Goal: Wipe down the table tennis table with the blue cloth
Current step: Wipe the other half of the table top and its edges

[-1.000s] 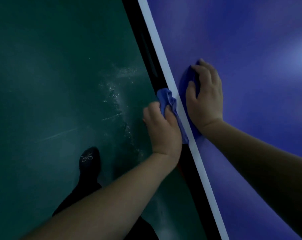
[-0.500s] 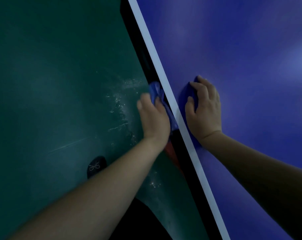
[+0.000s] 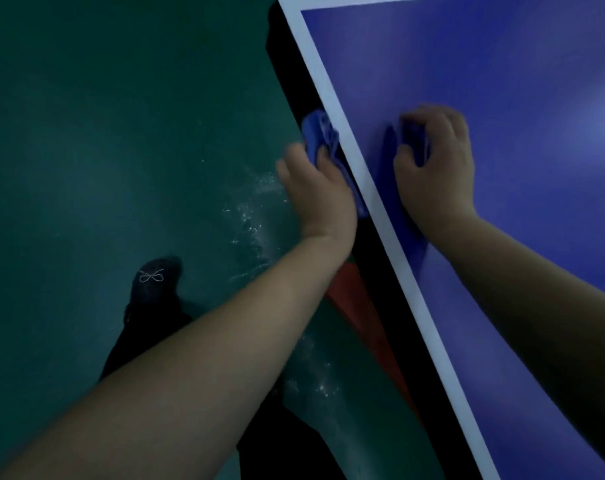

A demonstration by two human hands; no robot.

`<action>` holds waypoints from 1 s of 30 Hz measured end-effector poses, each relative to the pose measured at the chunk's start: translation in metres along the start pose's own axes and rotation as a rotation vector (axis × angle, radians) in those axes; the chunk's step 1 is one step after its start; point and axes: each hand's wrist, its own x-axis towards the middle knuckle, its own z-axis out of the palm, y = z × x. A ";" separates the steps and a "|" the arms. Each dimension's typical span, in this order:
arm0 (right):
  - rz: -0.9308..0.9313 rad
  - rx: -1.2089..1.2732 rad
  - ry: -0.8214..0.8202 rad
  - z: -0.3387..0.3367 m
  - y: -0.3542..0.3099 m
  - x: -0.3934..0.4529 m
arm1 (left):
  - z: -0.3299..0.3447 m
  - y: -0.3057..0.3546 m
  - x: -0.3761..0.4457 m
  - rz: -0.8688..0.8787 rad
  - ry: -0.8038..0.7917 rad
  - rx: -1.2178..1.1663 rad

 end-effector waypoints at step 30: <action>0.446 -0.069 0.238 0.056 -0.061 0.124 | -0.028 0.028 0.191 -0.176 -0.323 0.313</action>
